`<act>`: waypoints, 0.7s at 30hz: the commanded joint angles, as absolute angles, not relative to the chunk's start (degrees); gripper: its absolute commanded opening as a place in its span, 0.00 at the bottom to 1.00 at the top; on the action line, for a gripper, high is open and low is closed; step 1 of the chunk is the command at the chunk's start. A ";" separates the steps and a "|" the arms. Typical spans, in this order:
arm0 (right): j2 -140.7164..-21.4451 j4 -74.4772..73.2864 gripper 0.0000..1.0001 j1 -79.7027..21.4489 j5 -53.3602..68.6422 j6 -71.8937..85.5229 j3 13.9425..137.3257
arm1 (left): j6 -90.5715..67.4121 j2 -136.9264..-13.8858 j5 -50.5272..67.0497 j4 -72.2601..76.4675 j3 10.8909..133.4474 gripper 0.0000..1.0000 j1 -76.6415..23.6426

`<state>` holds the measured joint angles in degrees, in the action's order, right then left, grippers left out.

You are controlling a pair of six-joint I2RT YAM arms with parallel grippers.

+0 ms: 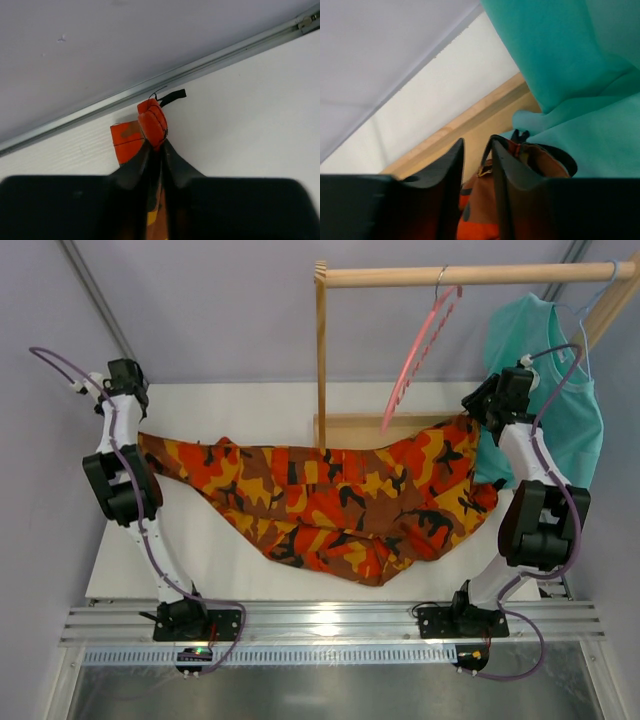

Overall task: Place the trousers on the hanger
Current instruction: Fold the trousers

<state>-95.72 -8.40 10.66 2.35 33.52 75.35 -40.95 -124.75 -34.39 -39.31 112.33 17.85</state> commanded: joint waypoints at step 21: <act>-71.64 -31.29 0.55 4.57 -3.60 38.15 60.13 | -37.88 -76.13 -9.78 -30.17 60.14 0.52 8.35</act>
<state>-75.44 -28.29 5.45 -2.00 37.17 63.51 -38.37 -80.90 -19.27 -36.62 67.81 9.74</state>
